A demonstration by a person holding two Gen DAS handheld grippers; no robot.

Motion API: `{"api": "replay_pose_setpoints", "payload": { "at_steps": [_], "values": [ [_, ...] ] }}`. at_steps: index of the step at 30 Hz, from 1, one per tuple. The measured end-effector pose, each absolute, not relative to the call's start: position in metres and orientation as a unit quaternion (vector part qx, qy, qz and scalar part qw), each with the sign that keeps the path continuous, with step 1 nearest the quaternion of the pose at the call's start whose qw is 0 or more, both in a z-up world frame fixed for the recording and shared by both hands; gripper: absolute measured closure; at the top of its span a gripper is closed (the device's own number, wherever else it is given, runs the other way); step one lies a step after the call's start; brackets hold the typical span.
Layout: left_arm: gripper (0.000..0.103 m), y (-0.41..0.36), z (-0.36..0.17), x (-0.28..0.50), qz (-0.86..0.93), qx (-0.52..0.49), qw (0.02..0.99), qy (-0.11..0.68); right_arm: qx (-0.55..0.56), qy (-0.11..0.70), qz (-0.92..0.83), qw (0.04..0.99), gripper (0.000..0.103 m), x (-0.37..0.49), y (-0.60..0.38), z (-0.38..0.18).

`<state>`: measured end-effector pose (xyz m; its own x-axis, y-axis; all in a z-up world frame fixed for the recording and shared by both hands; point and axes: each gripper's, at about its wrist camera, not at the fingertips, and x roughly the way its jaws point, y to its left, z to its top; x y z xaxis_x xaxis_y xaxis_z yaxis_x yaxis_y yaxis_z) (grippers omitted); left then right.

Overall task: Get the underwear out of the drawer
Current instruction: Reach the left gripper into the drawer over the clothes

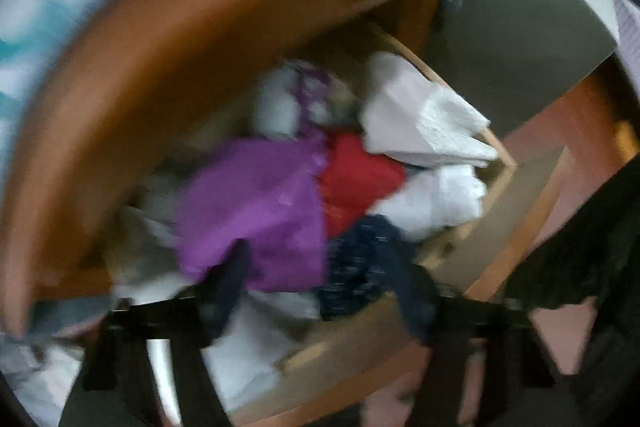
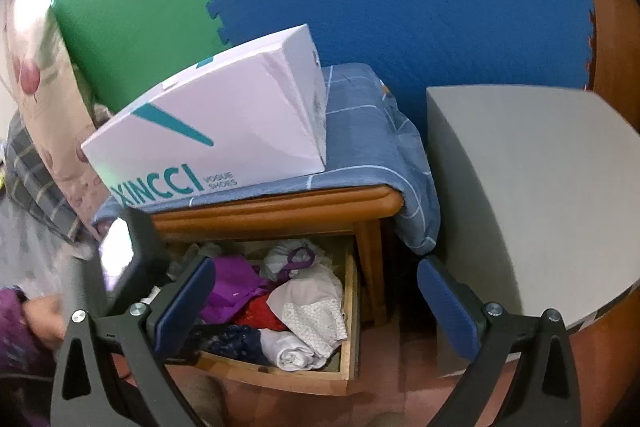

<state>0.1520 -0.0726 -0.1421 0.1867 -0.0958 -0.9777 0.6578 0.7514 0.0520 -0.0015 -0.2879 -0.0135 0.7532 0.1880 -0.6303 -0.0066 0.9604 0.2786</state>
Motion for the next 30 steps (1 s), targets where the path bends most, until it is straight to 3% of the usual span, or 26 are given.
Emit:
{"api": "replay_pose_setpoints", "payload": {
  "at_steps": [2, 5, 9, 15, 17, 19, 21, 23, 25, 27, 30],
  "values": [
    [0.067, -0.078, -0.157, 0.153, -0.268, 0.254, 0.711, 0.598, 0.144, 0.348, 0.051, 0.925, 0.0, -0.001, -0.293, -0.014],
    [0.066, -0.087, -0.171, 0.148, -0.297, 0.268, 0.684, 0.61, 0.155, 0.347, 0.053, 0.923, 0.0, -0.001, -0.298, -0.015],
    [0.044, -0.096, -0.172, 0.152, -0.331, 0.25, 0.666, 0.619, 0.159, 0.348, 0.058, 0.922, 0.0, -0.001, -0.299, -0.015],
    [0.022, -0.115, -0.181, 0.154, -0.36, 0.285, 0.646, 0.61, 0.162, 0.348, 0.062, 0.921, 0.0, 0.0, -0.299, -0.014],
    [0.019, -0.121, -0.18, 0.152, -0.367, 0.299, 0.646, 0.599, 0.164, 0.347, 0.063, 0.921, 0.0, 0.0, -0.3, -0.014],
    [0.025, -0.125, -0.179, 0.151, -0.36, 0.305, 0.653, 0.592, 0.164, 0.347, 0.064, 0.921, 0.0, -0.001, -0.3, -0.014],
    [0.05, -0.121, -0.178, 0.15, -0.359, 0.303, 0.656, 0.59, 0.166, 0.346, 0.065, 0.921, 0.0, -0.001, -0.301, -0.014],
    [0.056, -0.12, -0.186, 0.147, -0.353, 0.293, 0.653, 0.602, 0.171, 0.346, 0.066, 0.92, 0.0, -0.001, -0.303, -0.014],
    [0.054, -0.12, -0.188, 0.146, -0.334, 0.272, 0.665, 0.61, 0.175, 0.347, 0.07, 0.919, 0.0, 0.0, -0.302, -0.014],
    [0.046, -0.119, -0.191, 0.146, -0.32, 0.235, 0.666, 0.632, 0.174, 0.345, 0.073, 0.919, 0.0, 0.0, -0.301, -0.012],
    [0.045, -0.122, -0.197, 0.144, -0.324, 0.194, 0.663, 0.647, 0.172, 0.342, 0.077, 0.92, 0.0, -0.001, -0.299, -0.011]
  ]
}}
